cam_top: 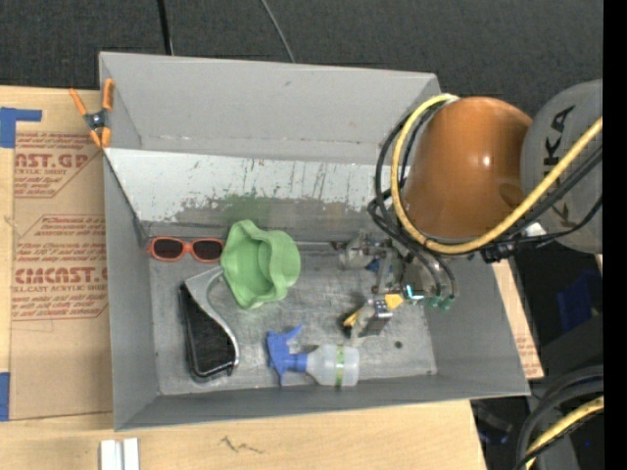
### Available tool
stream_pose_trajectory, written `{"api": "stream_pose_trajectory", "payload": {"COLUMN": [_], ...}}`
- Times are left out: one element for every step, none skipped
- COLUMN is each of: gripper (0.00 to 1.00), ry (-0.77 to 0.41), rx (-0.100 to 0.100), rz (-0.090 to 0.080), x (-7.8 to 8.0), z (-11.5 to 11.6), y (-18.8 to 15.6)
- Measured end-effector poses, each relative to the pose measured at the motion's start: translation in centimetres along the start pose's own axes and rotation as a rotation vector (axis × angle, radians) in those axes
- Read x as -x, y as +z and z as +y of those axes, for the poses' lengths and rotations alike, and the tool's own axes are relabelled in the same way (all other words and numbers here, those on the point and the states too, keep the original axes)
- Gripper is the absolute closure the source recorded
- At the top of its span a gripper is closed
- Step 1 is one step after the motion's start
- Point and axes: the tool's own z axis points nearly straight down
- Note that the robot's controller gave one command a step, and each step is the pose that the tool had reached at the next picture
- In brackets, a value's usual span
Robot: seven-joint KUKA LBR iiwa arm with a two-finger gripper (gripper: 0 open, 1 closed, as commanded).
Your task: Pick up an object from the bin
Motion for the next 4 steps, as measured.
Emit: {"api": "stream_pose_trajectory", "payload": {"gripper": [0.00,0.00,1.00,0.00], "ry": [0.000,-0.056,-0.094,-0.096], "rx": [0.000,0.001,-0.002,0.000], "rz": [-0.008,-0.017,-0.009,-0.012], "x": [0.2,0.2,2.4,2.5], "z": [0.0,-3.0,-8.5,-8.3], "y": [-0.4,3.4,11.4,11.4]}}
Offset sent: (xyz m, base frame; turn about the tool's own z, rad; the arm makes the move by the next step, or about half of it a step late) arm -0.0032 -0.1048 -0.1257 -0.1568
